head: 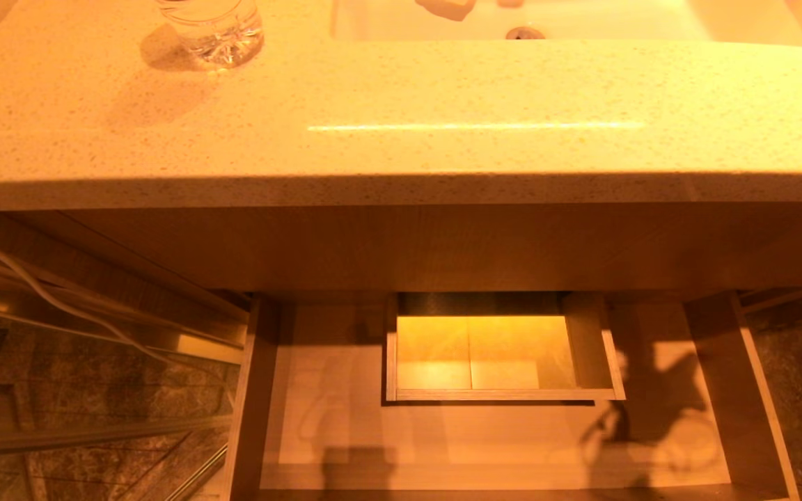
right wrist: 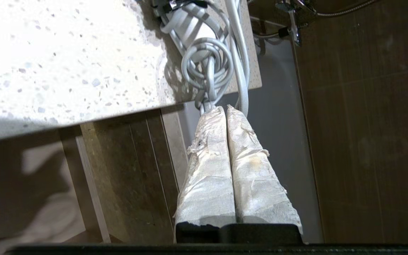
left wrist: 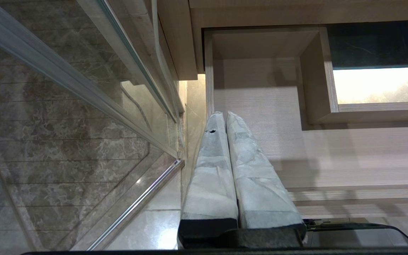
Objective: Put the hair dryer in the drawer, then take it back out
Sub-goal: Pick up the hairdryer
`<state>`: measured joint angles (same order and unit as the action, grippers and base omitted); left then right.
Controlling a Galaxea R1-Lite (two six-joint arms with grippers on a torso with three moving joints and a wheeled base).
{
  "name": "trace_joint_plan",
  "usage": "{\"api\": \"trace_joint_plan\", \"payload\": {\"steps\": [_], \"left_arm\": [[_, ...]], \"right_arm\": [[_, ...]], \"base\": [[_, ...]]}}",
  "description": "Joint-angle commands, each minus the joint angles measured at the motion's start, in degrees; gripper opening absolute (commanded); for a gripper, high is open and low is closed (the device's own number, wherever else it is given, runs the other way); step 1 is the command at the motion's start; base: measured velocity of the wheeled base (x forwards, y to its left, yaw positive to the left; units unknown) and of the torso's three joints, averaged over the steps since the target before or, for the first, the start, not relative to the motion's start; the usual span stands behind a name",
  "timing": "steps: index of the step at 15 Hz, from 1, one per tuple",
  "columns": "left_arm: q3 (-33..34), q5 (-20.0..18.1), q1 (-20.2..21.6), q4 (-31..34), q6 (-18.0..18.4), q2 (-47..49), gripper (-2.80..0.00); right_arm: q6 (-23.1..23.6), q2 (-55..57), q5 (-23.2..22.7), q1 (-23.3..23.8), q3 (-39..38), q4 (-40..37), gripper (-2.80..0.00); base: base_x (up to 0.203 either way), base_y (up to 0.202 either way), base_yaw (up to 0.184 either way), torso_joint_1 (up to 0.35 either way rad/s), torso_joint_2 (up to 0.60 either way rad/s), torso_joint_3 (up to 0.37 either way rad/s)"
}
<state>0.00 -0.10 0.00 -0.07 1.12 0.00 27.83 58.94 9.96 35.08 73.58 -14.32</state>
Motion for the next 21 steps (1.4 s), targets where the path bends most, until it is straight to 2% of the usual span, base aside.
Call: {"api": "trace_joint_plan", "payload": {"steps": [1,2,13,19,21], "left_arm": [[0.1,0.0,0.0,0.0,-0.1,0.0,-2.80],[0.1,0.0,0.0,0.0,0.0,0.0,-2.80],[0.1,0.0,0.0,0.0,0.0,0.0,-2.80],[0.1,0.0,0.0,0.0,0.0,0.0,-2.80],[0.1,0.0,0.0,0.0,0.0,0.0,-2.80]], "right_arm": [[0.3,1.5,-0.8,0.0,0.8,0.0,-0.96],[0.5,1.5,-2.0,0.0,1.0,0.3,0.00],[-0.3,2.3,-2.1,0.0,2.4,1.1,0.00],[-9.1,7.2,-4.3,-0.2,8.6,1.1,0.00],[-9.6,8.1,-4.5,-0.3,9.8,1.1,0.00]], "base": [[0.000,0.000,0.000,0.000,0.00,0.000],[0.000,0.000,0.000,0.000,0.00,0.000],[0.000,0.000,0.000,0.000,0.00,0.000],[0.000,0.000,0.000,0.000,0.00,0.000],[0.000,0.000,0.000,0.000,0.00,0.000]]}}
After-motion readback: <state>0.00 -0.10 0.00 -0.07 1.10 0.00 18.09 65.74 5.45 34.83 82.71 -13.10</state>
